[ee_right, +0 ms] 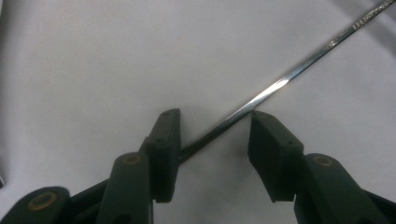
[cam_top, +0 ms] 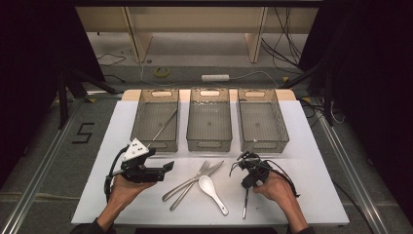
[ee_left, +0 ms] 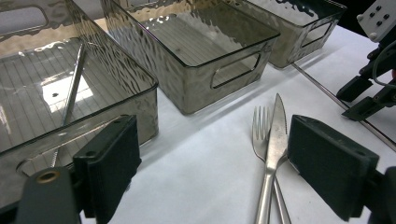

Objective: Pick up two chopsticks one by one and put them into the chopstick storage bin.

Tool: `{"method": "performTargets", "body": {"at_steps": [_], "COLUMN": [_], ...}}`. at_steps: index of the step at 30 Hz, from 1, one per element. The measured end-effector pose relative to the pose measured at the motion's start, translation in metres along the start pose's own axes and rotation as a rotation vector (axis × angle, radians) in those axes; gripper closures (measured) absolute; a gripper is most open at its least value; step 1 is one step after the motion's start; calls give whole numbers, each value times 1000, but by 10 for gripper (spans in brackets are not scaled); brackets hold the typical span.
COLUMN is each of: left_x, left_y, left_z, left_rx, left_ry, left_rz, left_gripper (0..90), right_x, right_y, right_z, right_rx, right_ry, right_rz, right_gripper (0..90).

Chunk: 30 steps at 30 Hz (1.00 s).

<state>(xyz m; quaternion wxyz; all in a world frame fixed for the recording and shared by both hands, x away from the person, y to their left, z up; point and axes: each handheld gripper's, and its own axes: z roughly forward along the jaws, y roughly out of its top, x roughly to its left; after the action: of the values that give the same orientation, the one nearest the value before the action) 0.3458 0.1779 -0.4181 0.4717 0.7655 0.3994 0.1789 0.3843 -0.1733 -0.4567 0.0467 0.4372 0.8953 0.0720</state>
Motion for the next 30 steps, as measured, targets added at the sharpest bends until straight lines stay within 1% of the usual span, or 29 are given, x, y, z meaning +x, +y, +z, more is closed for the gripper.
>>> {"method": "performTargets", "body": {"at_steps": [3, 6, 9, 15, 17, 18, 19, 21, 24, 30], "left_x": [1, 1, 1, 1, 1, 1, 1, 1, 1, 2], "left_y": [0, 0, 0, 0, 0, 0, 0, 0, 0, 0], "left_z": [0, -1, -1, -1, -1, -1, -1, -1, -1, -1], "left_rx": [0, 1, 1, 0, 0, -1, -1, 0, -1, 1], "left_ry": [1, 1, 2, 3, 3, 4, 3, 3, 3, 2], "left_rz": [0, 1, 2, 1, 2, 1, 2, 2, 1, 4], "left_gripper": [166, 166, 166, 166, 166, 166, 166, 166, 166, 166], "right_x": [1, 1, 0, -3, -4, -5, -5, -7, -8, -7], "right_y": [-1, -2, -4, -7, -7, -8, -9, -11, -13, -13], "right_z": [-1, -1, -2, -3, -3, -4, -4, -5, -5, -6], "right_rx": [8, 14, 21, 30, 35, 38, 46, 46, 49, 54], "right_ry": [2, 6, 13, 22, 26, 29, 26, 35, 39, 39], "right_rz": [-17, -27, -23, -37, -35, -33, -40, -46, -44, -78], "right_gripper": [630, 661, 685, 738, 753, 767, 844, 856, 858, 862]}}
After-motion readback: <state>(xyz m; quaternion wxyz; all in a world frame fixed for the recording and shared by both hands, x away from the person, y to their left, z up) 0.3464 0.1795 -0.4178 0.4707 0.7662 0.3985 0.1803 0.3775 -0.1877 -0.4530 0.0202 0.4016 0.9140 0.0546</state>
